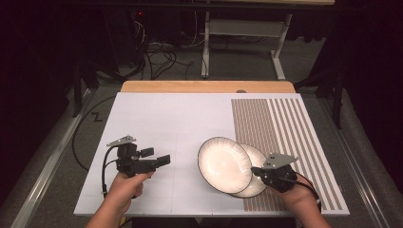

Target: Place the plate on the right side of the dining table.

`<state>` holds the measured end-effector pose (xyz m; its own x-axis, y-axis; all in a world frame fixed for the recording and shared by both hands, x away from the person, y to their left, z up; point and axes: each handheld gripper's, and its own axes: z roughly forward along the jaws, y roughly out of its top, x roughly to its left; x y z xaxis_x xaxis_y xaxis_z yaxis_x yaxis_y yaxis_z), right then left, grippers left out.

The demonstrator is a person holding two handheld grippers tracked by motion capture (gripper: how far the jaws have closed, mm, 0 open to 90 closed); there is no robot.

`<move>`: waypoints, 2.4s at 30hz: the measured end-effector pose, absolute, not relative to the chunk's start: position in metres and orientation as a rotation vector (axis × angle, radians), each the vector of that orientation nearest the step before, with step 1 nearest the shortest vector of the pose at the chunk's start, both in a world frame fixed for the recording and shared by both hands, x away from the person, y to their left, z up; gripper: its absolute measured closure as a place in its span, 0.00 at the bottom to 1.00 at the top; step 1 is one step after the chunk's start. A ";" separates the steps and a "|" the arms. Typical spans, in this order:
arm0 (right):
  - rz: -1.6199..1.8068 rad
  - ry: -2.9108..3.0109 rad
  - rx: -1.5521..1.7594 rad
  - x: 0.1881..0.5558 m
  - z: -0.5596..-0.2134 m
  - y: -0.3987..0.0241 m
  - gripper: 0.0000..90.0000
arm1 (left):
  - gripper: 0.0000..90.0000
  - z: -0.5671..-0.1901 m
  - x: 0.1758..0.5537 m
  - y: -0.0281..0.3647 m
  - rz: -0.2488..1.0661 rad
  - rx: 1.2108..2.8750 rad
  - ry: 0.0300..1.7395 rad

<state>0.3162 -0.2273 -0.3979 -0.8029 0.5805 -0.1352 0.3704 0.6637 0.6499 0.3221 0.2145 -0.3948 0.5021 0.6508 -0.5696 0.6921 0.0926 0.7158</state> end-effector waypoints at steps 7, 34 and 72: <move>0.892 2.550 0.757 0.316 -0.398 -0.227 1.00 | 0.01 -0.396 0.326 0.214 -0.097 1.590 1.199; 0.890 2.545 0.762 0.317 -0.398 -0.227 1.00 | 0.01 -0.399 0.336 0.211 -0.388 1.524 1.266; 0.883 2.542 0.761 0.316 -0.398 -0.226 1.00 | 0.01 -0.401 0.347 0.159 -0.601 1.549 1.311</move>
